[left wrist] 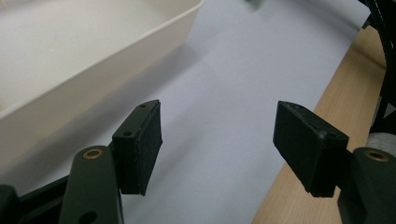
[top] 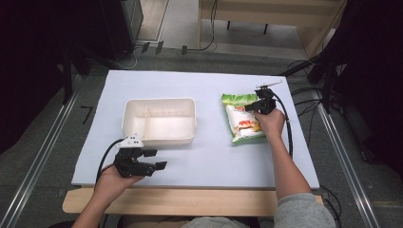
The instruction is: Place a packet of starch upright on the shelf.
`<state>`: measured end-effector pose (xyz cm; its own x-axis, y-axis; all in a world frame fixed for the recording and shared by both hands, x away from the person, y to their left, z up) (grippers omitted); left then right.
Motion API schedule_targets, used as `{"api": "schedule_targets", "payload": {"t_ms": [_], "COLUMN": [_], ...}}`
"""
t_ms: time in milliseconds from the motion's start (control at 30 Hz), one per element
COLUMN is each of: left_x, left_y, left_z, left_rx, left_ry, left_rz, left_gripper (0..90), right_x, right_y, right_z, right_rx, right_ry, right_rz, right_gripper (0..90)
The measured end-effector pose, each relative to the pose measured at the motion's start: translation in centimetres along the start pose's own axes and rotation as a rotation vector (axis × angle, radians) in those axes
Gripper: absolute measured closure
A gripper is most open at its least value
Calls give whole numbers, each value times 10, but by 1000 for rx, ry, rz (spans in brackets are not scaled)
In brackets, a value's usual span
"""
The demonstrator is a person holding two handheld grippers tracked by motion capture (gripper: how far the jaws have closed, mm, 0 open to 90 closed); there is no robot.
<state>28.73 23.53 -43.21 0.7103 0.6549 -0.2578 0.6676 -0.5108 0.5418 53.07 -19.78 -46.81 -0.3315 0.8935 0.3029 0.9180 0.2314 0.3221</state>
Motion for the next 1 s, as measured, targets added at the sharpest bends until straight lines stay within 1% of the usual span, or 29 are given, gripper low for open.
{"api": "schedule_targets", "payload": {"t_ms": [100, 133, 167, 300, 333, 367, 433, 500, 533, 567, 600, 633, 667, 733, 767, 867, 1000], "left_x": [1, 1, 1, 1, 1, 1, 1, 0, 0, 0, 0, 0, 0, 1, 2, 2, 2], "left_y": [0, 0, 0, 0, 0, 0, 0, 0, 0, -1, -1, 0, 0, 0, 1, 3, 5], "left_z": [-1, -1, -1, -3, -3, -4, -4, -5, -5, -6, -7, -8, -8, -9, -9, -8, -7], "left_rx": [-11, -12, -15, -17, -15, -17, -19, -19, -23, -28, -31, -39, -39, -41, -42, -46, -42], "left_ry": [-2, -3, -3, -1, 0, -2, -1, 1, -2, -4, 0, -3, -3, 2, -2, -6, -11], "left_rz": [-5, -6, -7, -4, -2, -5, -6, -3, -4, 0, -3, -3, -3, -6, -8, -1, 7], "left_gripper": [333, 333, 333, 333, 333, 333, 333, 333, 333, 333, 333, 333, 333, 333, 333, 333, 333], "right_x": [2, 5, 5, 10, 12, 12, 14, 15, 16, 16, 16, 18, 18, 21, 21, 25, 33], "right_y": [1, 2, 2, 3, 2, 2, -1, -3, -6, -6, -8, -11, -11, -16, -16, -20, -22], "right_z": [-3, -7, -7, -20, -27, -27, -35, -38, -45, -45, -49, -57, -57, -67, -67, -74, -84], "right_rx": [-7, -15, -15, -48, -65, -65, -86, -95, -112, -112, -116, -126, -126, -140, -140, -153, -164], "right_ry": [19, 23, 23, 41, 48, 48, 57, 61, 73, 73, 73, 70, 70, 84, 84, 95, 105], "right_rz": [-3, -21, -21, -36, -35, -35, -46, -49, -55, -55, -61, -71, -71, -84, -84, -91, -120], "right_gripper": [876, 879, 879, 883, 886, 886, 888, 888, 889, 889, 889, 890, 890, 893, 893, 896, 899]}}
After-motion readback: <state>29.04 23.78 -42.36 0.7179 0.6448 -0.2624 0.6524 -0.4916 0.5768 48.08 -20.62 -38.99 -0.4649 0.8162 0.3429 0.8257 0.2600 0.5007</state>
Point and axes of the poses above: each handheld gripper's, and its own axes: z roughly forward along the jaws, y roughly out of its top, x roughly to its left, the point moved 1 cm from there along z, roughly forward along the jaws, and after that the axes turned 14 degrees about x, right-handed, at the moved point
